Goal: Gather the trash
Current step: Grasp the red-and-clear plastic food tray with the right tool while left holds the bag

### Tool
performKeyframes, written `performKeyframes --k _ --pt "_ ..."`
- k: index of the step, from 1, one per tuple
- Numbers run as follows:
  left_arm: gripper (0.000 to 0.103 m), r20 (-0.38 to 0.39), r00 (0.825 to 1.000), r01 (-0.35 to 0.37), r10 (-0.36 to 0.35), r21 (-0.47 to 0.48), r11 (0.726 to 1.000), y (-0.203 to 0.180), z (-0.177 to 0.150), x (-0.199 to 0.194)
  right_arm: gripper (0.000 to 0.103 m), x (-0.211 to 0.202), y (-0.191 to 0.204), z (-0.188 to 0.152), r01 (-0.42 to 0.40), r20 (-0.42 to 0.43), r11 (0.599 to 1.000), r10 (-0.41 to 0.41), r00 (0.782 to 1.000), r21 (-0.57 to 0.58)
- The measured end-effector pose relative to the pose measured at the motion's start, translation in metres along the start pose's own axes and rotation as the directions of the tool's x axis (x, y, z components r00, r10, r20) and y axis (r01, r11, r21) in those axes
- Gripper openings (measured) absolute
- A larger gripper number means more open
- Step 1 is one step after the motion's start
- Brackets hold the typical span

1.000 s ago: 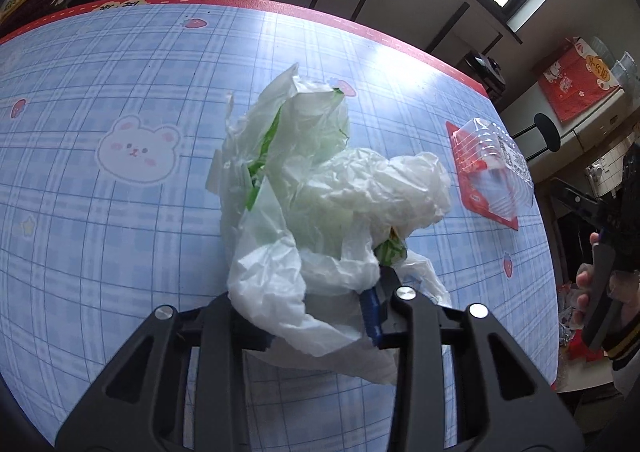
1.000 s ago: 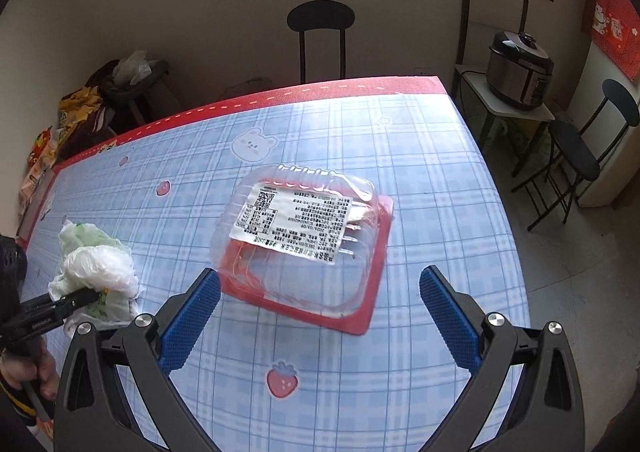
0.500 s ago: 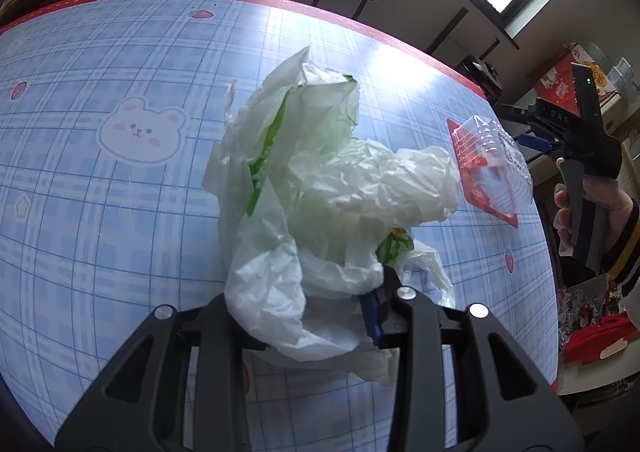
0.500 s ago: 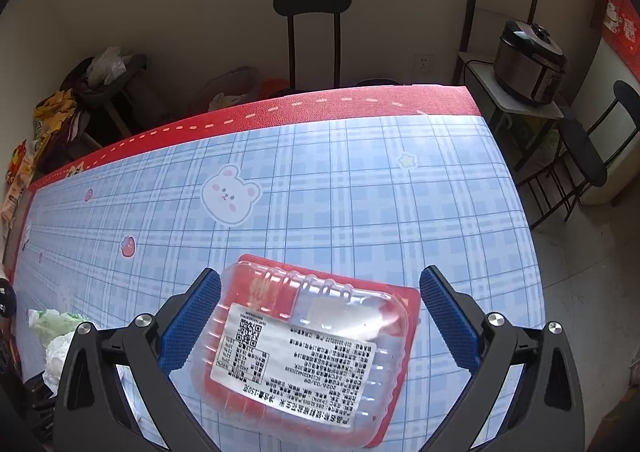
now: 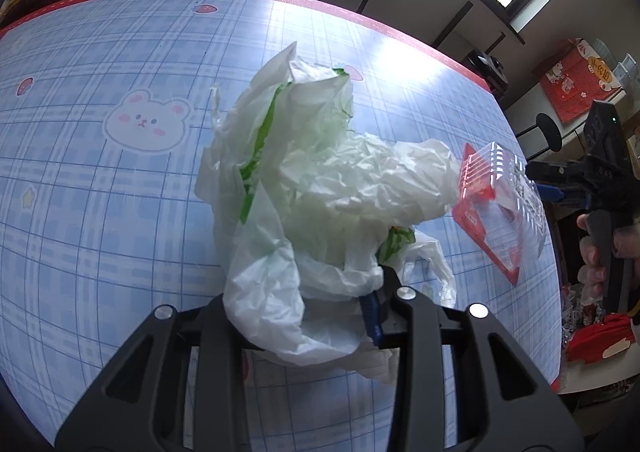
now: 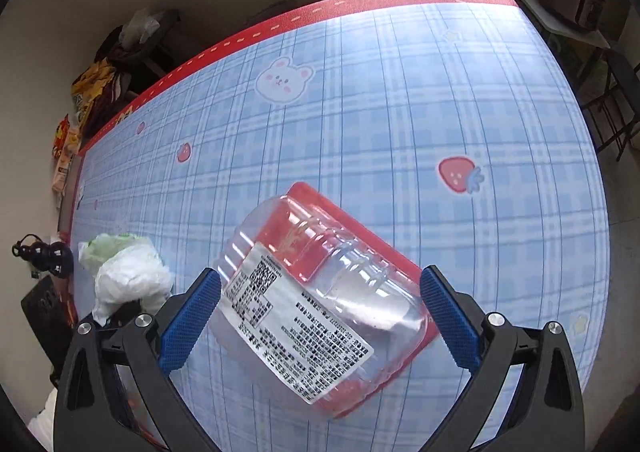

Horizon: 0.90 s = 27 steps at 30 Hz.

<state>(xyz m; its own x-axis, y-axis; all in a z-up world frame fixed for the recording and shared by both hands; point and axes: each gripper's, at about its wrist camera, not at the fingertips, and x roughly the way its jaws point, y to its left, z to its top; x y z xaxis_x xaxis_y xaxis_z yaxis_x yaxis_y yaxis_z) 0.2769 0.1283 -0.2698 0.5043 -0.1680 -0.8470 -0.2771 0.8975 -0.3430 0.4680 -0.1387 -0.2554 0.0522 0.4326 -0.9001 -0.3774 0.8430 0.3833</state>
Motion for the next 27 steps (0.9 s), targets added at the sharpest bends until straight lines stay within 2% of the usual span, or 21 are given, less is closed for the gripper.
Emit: performKeyframes --k 2,4,7,9,13,16,20,27 --pt "0.036 -0.005 1.000 -0.002 0.002 0.002 1.000 -0.002 -0.002 -0.001 0.097 -0.004 0.011 -0.026 -0.010 -0.029 0.998 0.008 1.000 -0.069" --pt "0.036 -0.011 1.000 -0.002 0.002 0.002 1.000 -0.004 -0.004 -0.003 0.097 -0.009 0.031 -0.051 0.003 -0.042 0.977 -0.012 0.999 -0.211" --pt "0.036 -0.021 1.000 -0.001 0.001 0.001 1.000 -0.006 -0.010 -0.004 0.097 -0.016 0.062 -0.082 0.081 0.015 0.898 -0.083 0.996 -0.431" --pt "0.036 -0.026 1.000 -0.002 0.002 0.004 1.000 -0.008 -0.014 -0.005 0.097 -0.020 0.077 -0.090 0.095 0.056 0.860 -0.077 0.995 -0.501" --pt "0.036 -0.027 1.000 -0.003 0.003 0.008 1.000 -0.010 -0.020 -0.007 0.097 -0.017 0.090 -0.083 0.128 0.105 0.855 -0.086 0.991 -0.503" --pt "0.036 -0.027 1.000 -0.003 0.003 0.008 1.000 -0.011 -0.023 -0.007 0.097 -0.010 0.091 -0.072 0.186 0.139 0.844 -0.133 0.981 -0.503" --pt "0.036 -0.025 1.000 0.003 -0.003 0.009 1.000 -0.009 -0.026 -0.008 0.098 0.007 0.082 -0.065 0.203 0.109 0.844 -0.172 0.979 -0.497" --pt "0.036 -0.016 1.000 0.004 -0.004 0.009 1.000 -0.008 -0.034 -0.011 0.099 0.012 0.077 -0.066 0.206 0.118 0.847 -0.170 0.978 -0.490"
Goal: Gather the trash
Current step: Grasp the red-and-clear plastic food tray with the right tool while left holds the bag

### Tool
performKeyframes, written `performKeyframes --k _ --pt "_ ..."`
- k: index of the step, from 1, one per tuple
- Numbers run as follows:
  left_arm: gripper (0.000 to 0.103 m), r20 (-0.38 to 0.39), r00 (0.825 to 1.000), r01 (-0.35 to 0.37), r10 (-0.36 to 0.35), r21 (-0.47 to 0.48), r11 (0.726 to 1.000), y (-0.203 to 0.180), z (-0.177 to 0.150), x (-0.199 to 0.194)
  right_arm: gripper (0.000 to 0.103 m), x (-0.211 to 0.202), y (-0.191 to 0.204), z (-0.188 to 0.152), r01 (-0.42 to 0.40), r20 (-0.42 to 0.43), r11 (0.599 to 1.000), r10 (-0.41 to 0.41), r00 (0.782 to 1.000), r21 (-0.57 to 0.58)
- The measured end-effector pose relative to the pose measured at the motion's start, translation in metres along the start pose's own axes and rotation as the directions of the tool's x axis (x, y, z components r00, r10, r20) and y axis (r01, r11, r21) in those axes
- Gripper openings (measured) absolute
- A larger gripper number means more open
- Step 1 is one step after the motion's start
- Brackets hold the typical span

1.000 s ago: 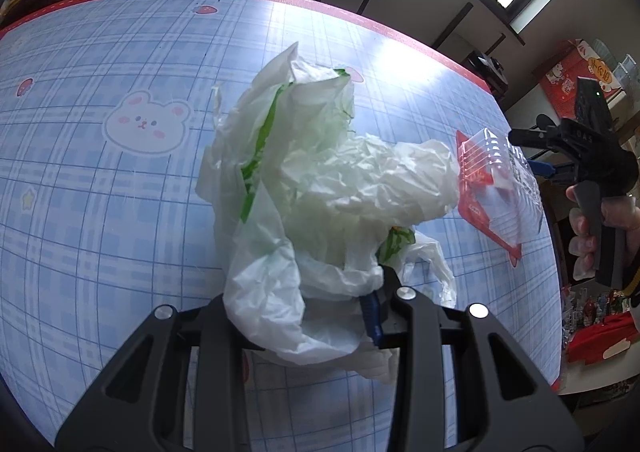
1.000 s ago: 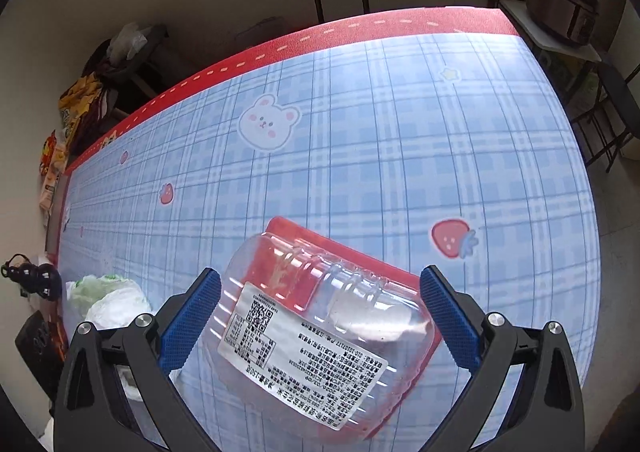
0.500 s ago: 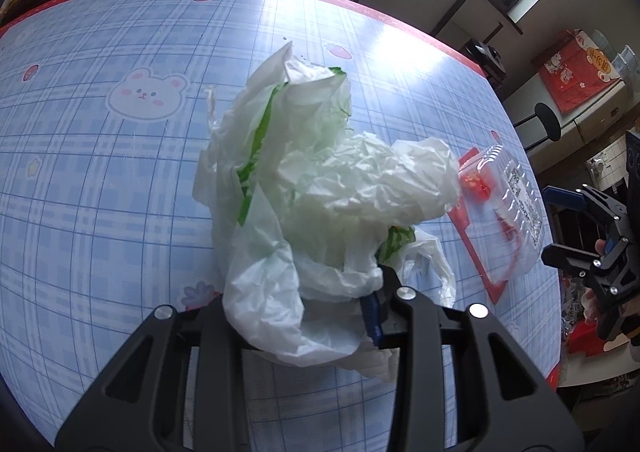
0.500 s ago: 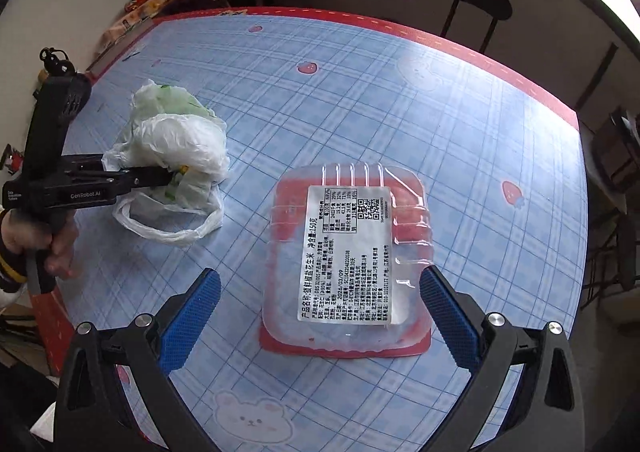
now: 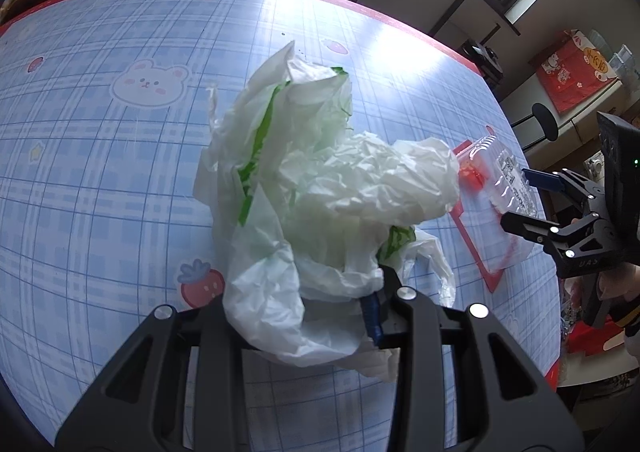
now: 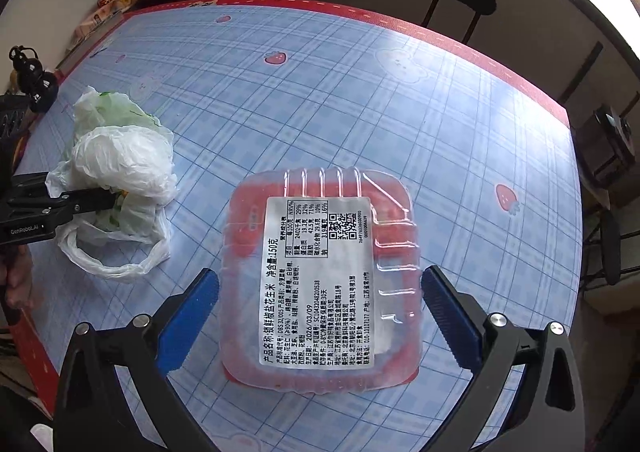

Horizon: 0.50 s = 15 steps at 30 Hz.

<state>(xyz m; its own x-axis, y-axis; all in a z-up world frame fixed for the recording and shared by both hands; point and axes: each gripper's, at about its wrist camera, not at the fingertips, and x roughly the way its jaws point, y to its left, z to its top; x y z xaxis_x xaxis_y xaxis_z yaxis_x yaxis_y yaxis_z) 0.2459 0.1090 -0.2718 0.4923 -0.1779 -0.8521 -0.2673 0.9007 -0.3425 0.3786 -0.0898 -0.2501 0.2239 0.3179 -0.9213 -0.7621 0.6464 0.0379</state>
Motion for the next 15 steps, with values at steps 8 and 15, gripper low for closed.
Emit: performKeyframes --k 8,15 --pt "0.036 -0.003 1.000 -0.004 0.004 -0.005 1.000 -0.001 -0.003 -0.002 0.099 0.009 0.017 0.002 0.108 -0.031 0.994 -0.109 0.994 -0.036" --pt "0.035 -0.008 1.000 0.006 -0.006 -0.018 1.000 -0.003 -0.008 -0.010 0.098 -0.007 0.016 -0.007 0.091 0.008 0.996 -0.091 0.996 -0.019"
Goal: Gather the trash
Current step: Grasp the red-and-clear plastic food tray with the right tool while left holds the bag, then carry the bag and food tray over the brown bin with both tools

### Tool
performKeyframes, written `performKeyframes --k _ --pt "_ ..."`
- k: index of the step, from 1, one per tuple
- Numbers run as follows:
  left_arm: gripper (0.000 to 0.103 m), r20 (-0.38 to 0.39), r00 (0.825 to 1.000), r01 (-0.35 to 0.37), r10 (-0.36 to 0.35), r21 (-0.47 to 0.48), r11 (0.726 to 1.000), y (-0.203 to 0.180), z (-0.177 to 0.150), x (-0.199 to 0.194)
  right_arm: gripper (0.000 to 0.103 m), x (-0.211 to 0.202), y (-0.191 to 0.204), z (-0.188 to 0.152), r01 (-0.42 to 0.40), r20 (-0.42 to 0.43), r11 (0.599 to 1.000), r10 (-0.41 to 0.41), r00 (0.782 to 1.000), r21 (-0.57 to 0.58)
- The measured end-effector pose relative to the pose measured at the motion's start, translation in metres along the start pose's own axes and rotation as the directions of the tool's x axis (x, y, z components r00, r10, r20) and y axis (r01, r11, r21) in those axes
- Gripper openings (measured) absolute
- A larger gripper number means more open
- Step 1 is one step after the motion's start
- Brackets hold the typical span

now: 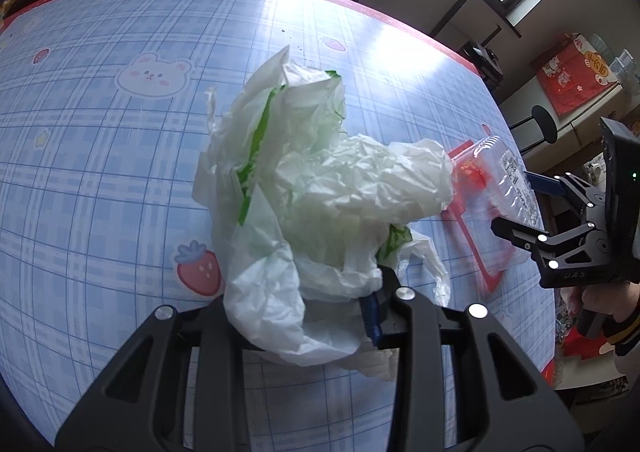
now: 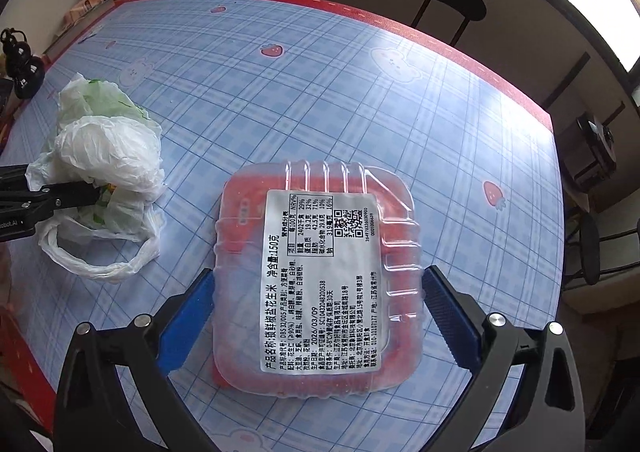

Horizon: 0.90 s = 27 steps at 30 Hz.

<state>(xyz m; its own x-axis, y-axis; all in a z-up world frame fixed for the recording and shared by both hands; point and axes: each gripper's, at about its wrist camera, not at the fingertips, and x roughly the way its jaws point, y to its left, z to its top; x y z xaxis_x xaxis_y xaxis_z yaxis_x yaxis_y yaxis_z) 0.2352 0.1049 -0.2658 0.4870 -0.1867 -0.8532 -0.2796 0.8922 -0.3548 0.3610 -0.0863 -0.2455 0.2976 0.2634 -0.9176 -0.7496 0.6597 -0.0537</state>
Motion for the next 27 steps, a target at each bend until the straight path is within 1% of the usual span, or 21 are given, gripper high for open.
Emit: performKeyframes --k 3,7,9,12,16,18,21,24,27 --pt "0.034 0.001 1.000 0.011 -0.011 0.011 1.000 -0.005 -0.004 -0.006 0.098 -0.019 -0.006 -0.009 -0.029 0.052 0.999 0.027 0.998 0.038" --pt "0.034 0.005 1.000 0.025 -0.025 0.021 0.999 -0.015 -0.010 -0.015 0.097 -0.044 -0.015 -0.024 -0.047 0.108 0.996 0.038 0.993 0.078" --pt "0.034 0.009 0.999 0.038 -0.038 0.021 0.999 -0.021 -0.011 -0.019 0.097 -0.055 -0.018 -0.035 -0.052 0.133 0.994 0.039 0.990 0.096" --pt "0.033 0.017 0.998 0.054 -0.055 0.048 0.997 -0.039 -0.013 -0.028 0.097 -0.071 -0.028 -0.056 -0.068 0.161 0.987 0.044 0.986 0.147" --pt "0.033 0.027 0.997 0.075 -0.078 0.107 0.991 -0.073 -0.013 -0.039 0.097 -0.093 -0.048 -0.088 -0.083 0.203 0.972 0.037 0.978 0.221" --pt "0.033 0.030 0.995 0.092 -0.096 0.134 0.987 -0.091 -0.012 -0.044 0.097 -0.104 -0.059 -0.104 -0.079 0.223 0.964 0.021 0.975 0.254" --pt "0.033 0.028 0.992 0.113 -0.120 0.185 0.976 -0.127 -0.013 -0.048 0.097 -0.122 -0.078 -0.129 -0.082 0.256 0.944 -0.002 0.967 0.318" --pt "0.033 0.018 0.989 0.135 -0.144 0.251 0.959 -0.169 -0.015 -0.049 0.097 -0.139 -0.099 -0.156 -0.082 0.284 0.918 -0.035 0.958 0.388" --pt "0.033 0.000 0.986 0.159 -0.168 0.317 0.935 -0.214 -0.021 -0.048 0.097 -0.156 -0.121 -0.188 -0.082 0.305 0.891 -0.066 0.950 0.447"
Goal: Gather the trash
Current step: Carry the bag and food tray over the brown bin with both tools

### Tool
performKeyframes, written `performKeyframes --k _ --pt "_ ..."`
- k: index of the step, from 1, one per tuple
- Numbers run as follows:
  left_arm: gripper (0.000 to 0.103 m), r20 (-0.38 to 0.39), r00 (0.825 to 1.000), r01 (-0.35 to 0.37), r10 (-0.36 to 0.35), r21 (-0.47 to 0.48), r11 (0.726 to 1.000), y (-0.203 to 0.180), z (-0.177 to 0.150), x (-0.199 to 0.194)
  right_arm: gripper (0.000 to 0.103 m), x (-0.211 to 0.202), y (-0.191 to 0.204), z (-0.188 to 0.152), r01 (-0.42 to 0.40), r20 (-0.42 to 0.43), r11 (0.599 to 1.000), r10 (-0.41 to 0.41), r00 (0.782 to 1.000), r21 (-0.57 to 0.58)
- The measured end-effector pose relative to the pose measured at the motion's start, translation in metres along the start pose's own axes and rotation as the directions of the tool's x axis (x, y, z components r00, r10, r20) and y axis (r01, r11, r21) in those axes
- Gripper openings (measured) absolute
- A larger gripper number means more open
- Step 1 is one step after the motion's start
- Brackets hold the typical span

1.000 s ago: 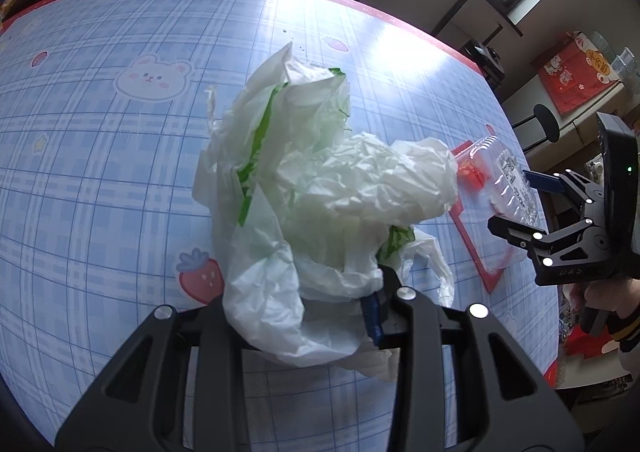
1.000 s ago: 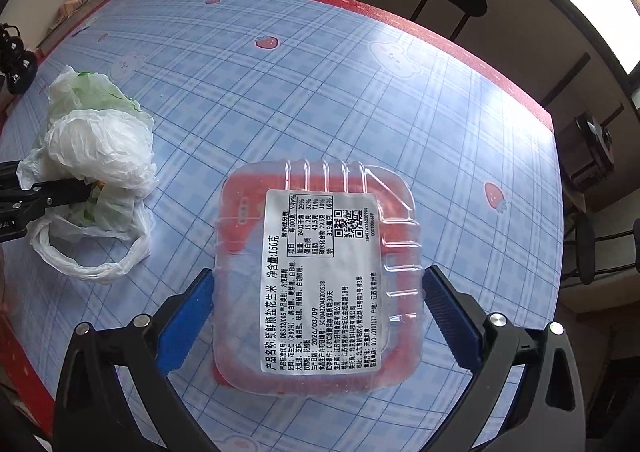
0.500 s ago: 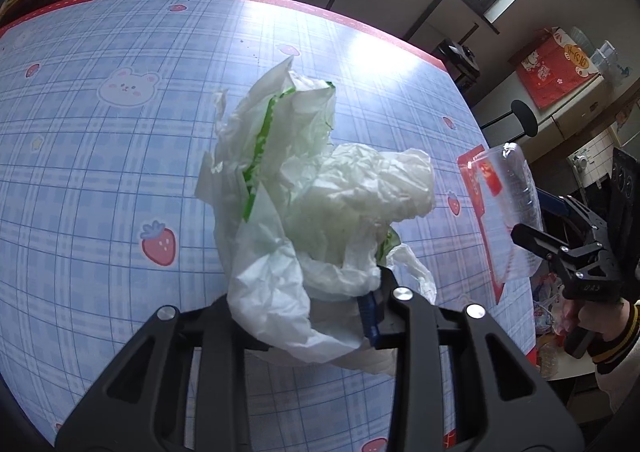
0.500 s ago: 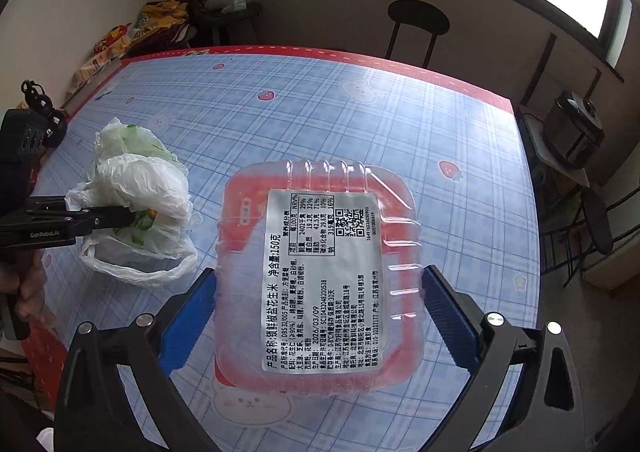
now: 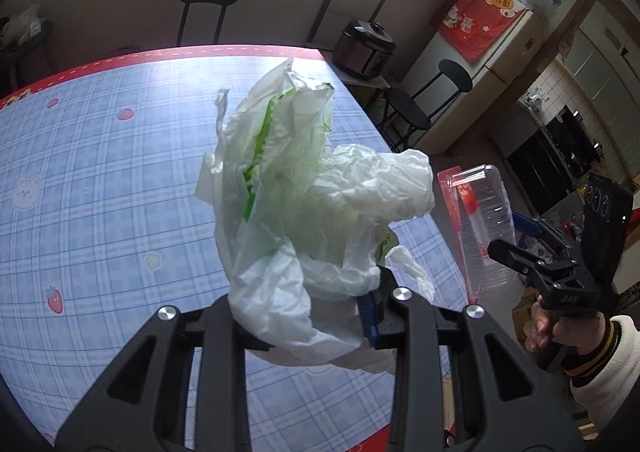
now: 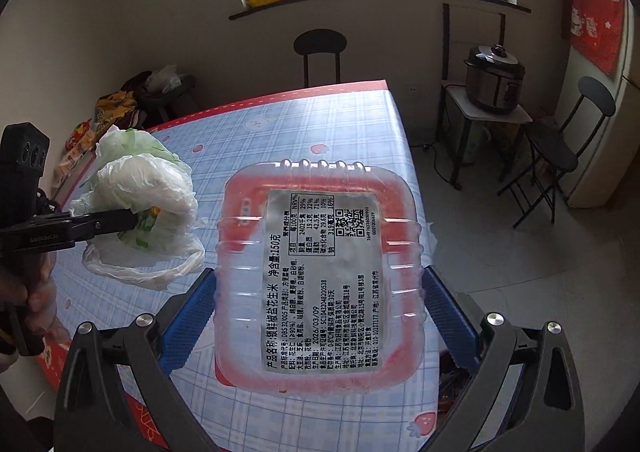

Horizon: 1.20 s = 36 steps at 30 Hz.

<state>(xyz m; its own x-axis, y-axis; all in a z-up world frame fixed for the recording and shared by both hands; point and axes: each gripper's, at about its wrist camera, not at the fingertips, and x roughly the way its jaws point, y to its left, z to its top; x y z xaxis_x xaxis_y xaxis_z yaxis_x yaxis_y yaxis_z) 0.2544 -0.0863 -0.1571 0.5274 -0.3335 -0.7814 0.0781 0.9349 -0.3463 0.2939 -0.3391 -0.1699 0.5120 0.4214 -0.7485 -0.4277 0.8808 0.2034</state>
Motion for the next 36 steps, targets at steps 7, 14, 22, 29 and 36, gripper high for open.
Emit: performKeyframes --k 7,14,22,29,36 --pt "0.033 -0.049 0.997 0.066 -0.061 0.122 0.990 -0.107 0.010 0.041 0.097 -0.058 -0.083 -0.035 0.077 0.047 0.990 -0.083 0.995 0.118" --pt "0.033 -0.154 0.982 0.142 -0.110 0.217 0.966 -0.211 0.002 0.101 0.097 -0.117 -0.173 -0.075 0.171 0.077 0.955 -0.194 0.978 0.241" --pt "0.033 -0.294 0.947 0.216 -0.133 0.272 0.938 -0.302 -0.022 0.179 0.097 -0.160 -0.245 -0.120 0.235 0.072 0.909 -0.276 0.959 0.345" --pt "0.033 -0.379 0.917 0.243 -0.122 0.292 0.925 -0.345 -0.031 0.249 0.097 -0.179 -0.286 -0.149 0.275 0.046 0.873 -0.319 0.947 0.404" --pt "0.034 -0.439 0.895 0.232 -0.082 0.300 0.925 -0.363 -0.045 0.306 0.097 -0.185 -0.308 -0.167 0.306 0.014 0.853 -0.344 0.939 0.423"
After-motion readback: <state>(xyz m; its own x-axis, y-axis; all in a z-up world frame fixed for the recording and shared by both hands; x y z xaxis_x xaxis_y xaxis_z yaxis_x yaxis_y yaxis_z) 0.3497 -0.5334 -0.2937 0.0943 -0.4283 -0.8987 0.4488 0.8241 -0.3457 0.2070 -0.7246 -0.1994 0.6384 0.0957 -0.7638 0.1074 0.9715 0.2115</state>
